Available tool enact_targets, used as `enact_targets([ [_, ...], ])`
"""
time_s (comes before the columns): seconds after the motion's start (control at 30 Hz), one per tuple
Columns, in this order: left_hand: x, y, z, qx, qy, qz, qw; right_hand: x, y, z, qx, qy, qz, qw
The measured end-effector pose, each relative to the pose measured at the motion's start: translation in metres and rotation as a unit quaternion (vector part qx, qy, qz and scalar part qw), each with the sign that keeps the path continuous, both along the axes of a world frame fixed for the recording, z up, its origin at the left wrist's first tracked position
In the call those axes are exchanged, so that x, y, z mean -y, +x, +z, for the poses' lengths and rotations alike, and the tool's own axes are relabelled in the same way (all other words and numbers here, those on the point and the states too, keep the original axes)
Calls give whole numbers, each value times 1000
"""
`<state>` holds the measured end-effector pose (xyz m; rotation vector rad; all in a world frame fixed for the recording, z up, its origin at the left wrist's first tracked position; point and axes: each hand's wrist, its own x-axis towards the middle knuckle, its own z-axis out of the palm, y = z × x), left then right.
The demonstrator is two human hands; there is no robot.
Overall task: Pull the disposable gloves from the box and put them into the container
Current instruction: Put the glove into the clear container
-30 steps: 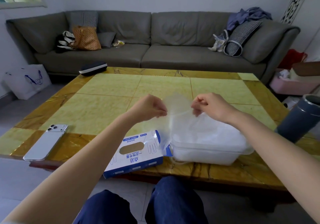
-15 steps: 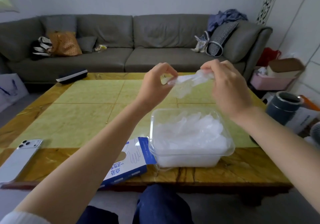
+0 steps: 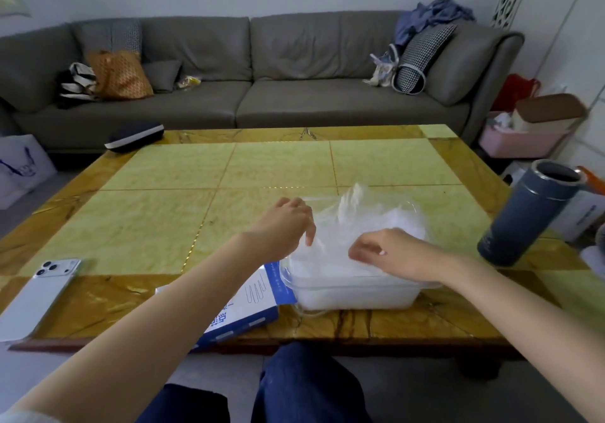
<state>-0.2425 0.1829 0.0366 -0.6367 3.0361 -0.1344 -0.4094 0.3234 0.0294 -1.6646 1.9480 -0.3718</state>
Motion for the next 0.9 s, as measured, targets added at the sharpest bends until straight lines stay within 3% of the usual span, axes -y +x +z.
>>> enact_targets([
  [0.07, -4, -4, 6, -91, -33, 27, 995, 3, -5, 2, 24, -98, -35, 994],
  [0.13, -13, -13, 4, -152, 11, 56, 987, 8, -11, -1, -15, -155, -43, 987],
  [0.2, -25, -25, -8, -99, 69, 65, 991, 12, -13, -8, -77, -108, -8, 991],
  [0.3, -24, -38, -37, 108, 96, 62, 988, 22, -19, -27, -138, -6, 22, 990],
  [0.37, -19, -42, -48, 182, 106, 75, 975, 28, -24, -37, -160, 27, 26, 986],
  [0.63, -16, -51, -61, 229, 100, 94, 964, 45, -39, -51, -219, 136, 79, 963],
  [0.9, -17, -52, -60, 253, 78, 84, 961, 44, -35, -48, -189, 176, 64, 964],
])
